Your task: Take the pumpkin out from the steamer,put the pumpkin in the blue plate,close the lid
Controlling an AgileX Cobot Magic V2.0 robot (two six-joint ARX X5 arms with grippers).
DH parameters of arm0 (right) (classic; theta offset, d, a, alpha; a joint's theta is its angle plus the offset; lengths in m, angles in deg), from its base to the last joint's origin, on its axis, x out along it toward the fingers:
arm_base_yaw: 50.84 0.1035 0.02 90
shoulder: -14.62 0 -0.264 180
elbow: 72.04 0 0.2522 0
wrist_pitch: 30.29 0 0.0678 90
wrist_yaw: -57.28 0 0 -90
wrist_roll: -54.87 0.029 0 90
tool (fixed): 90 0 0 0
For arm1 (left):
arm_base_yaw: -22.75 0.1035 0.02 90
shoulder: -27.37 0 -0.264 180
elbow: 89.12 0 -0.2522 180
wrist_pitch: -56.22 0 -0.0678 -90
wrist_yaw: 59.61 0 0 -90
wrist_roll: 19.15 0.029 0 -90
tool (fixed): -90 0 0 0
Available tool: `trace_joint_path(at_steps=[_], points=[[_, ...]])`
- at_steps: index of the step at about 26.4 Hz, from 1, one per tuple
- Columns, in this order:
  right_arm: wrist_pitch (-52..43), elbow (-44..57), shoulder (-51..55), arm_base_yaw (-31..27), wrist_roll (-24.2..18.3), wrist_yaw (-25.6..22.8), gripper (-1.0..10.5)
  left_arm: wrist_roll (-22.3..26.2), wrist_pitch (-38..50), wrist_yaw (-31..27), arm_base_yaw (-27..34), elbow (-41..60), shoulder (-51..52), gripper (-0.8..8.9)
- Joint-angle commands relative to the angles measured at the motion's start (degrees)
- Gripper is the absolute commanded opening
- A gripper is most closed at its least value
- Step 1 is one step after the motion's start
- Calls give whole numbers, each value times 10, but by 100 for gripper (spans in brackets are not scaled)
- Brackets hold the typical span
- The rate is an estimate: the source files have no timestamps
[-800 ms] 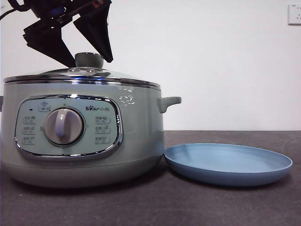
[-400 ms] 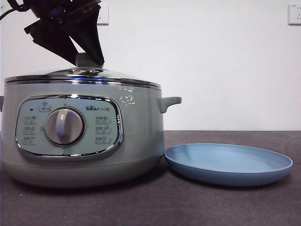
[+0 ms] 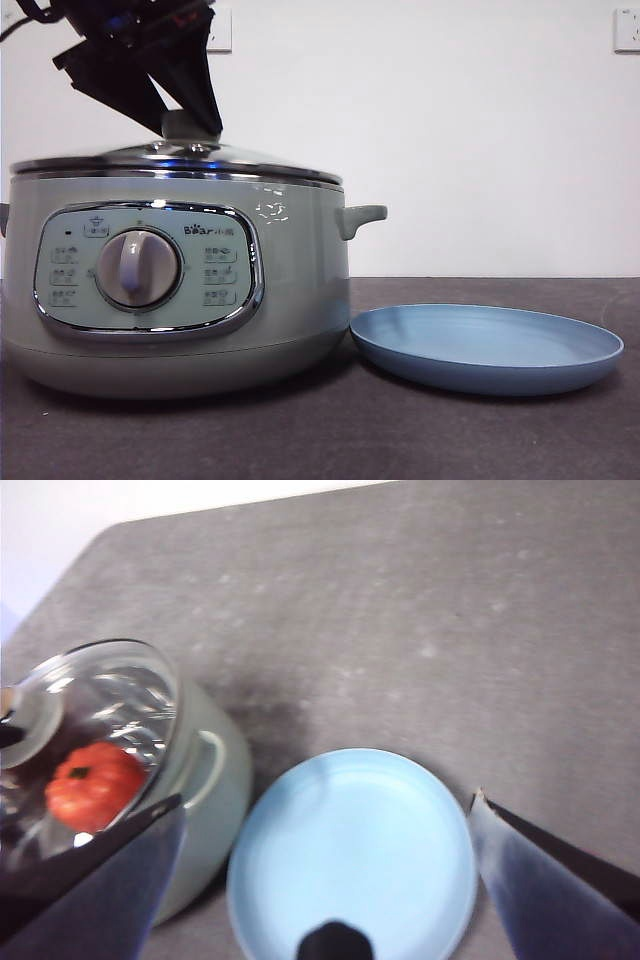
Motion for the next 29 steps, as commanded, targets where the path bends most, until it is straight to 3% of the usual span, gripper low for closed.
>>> trace_joint_path(at_steps=[1,9,12,20,24,27,29], points=[[-25,-1,-9,10,-4,32,473,7,26,-3,-2,-2,41,-9],[-30,-39,-90,94,-18,30,479,6,20,-78,-2,-2,140,-9],[-29,-66,-136,134,-18,30,568,7,12,-111,-2,-2,180,-9],[-2,-206,-299,259,-39,22,604,16,-42,-259,-2,-2,276,-9],[35,-292,-379,315,-63,-16,608,18,-63,-316,-2,-2,309,-9],[92,-401,-470,371,-94,-111,609,18,-79,-370,-2,-2,339,-9],[118,-461,-526,396,-109,-129,609,18,-86,-395,-2,-2,348,-9]])
